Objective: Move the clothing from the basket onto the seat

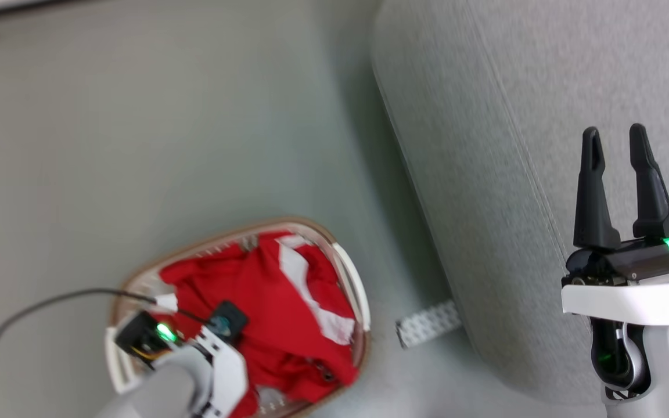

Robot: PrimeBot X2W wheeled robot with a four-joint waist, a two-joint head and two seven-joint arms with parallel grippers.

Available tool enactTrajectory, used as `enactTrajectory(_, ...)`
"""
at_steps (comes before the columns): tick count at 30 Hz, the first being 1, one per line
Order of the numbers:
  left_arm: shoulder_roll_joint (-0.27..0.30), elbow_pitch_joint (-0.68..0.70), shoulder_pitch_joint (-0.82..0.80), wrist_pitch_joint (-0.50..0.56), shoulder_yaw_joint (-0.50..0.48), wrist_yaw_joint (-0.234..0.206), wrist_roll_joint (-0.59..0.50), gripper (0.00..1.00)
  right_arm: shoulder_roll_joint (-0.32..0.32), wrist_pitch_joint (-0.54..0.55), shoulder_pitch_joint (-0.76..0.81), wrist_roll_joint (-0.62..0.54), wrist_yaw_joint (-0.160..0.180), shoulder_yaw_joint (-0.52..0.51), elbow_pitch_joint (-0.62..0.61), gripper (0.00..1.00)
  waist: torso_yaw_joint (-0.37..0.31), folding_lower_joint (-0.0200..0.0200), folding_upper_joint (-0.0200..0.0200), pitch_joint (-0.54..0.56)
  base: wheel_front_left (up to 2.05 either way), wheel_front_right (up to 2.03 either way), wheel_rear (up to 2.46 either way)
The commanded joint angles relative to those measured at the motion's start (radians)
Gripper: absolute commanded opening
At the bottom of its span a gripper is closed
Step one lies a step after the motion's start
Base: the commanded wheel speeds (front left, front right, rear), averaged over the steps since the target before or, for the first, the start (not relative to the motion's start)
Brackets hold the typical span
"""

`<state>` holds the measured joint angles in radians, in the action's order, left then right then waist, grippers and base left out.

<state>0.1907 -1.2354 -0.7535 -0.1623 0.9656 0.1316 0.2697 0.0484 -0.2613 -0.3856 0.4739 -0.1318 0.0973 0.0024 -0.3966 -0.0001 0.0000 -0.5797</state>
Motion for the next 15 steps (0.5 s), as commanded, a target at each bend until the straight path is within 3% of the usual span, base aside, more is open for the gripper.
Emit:
enactTrajectory(1,-0.007,-0.001,0.021,-0.016,-0.002,-0.001,0.008,0.00,0.001,-0.003,0.012,-0.012,0.002,-0.004,0.006,1.00,0.057,0.0001,0.0000,0.081,0.00,0.00,0.00)
enactTrajectory(6,-0.058,0.045,0.078,-0.077,-0.040,-0.001,0.129,0.00,0.002,-0.003,0.042,-0.055,0.002,-0.008,0.045,1.00,0.126,0.0001,0.0000,0.209,0.00,0.00,0.00)
enactTrajectory(15,-0.062,0.151,0.144,-0.100,-0.041,-0.001,0.231,0.00,0.002,-0.003,0.086,-0.092,0.002,-0.012,0.089,1.00,0.200,0.0001,0.0000,0.346,0.00,0.00,0.00)
